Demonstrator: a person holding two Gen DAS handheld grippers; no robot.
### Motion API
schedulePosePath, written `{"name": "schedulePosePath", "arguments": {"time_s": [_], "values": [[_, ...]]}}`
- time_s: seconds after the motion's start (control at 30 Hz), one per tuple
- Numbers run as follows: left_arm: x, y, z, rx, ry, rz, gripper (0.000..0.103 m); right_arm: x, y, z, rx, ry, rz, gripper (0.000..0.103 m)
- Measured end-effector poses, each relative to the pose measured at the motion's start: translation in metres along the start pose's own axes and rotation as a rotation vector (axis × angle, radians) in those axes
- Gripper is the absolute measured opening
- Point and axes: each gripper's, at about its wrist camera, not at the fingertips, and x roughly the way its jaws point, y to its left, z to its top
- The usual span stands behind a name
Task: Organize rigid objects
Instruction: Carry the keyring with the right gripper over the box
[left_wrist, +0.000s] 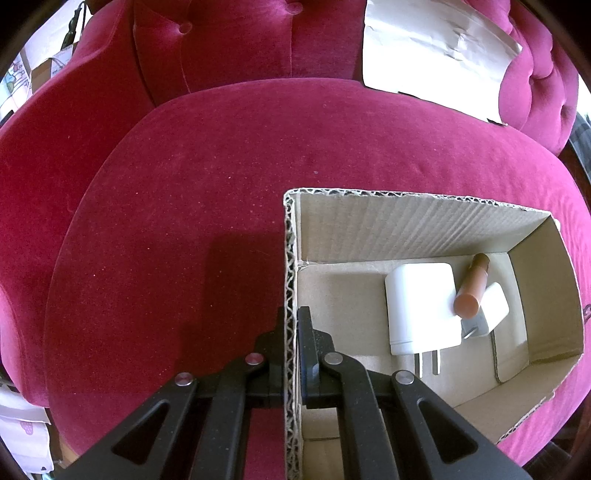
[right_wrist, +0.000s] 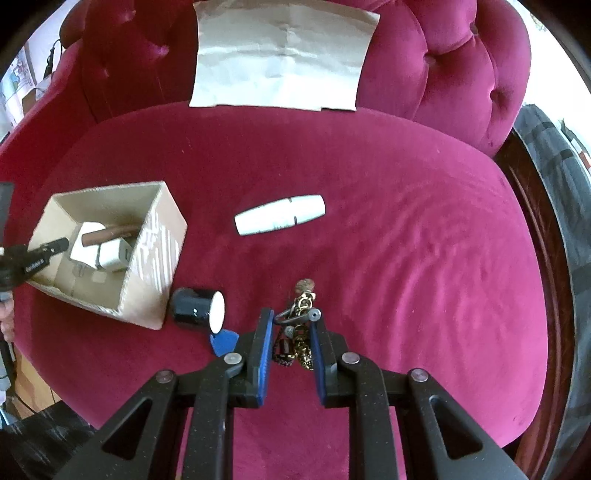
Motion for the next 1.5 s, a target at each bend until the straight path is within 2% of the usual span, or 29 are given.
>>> {"name": "schedulePosePath", "arguments": {"time_s": [0.53,0.97,1.5], "values": [[0.000,-0.001,-0.003,0.003,-0.005,-0.002,0.003,-0.028,0.033,0.024,-0.006,-0.089,0.028,0.019],[0.000,-0.002,-0.003,0.003,-0.006,-0.001,0.003,-0.051,0.067,0.050,-0.016,-0.159,0.088,0.019],[-0.001,0.001,-0.003,-0.001,-0.006,-0.008,0.003,-0.047,0.130,0.063,-0.069,-0.162,0.203,0.019]]}}
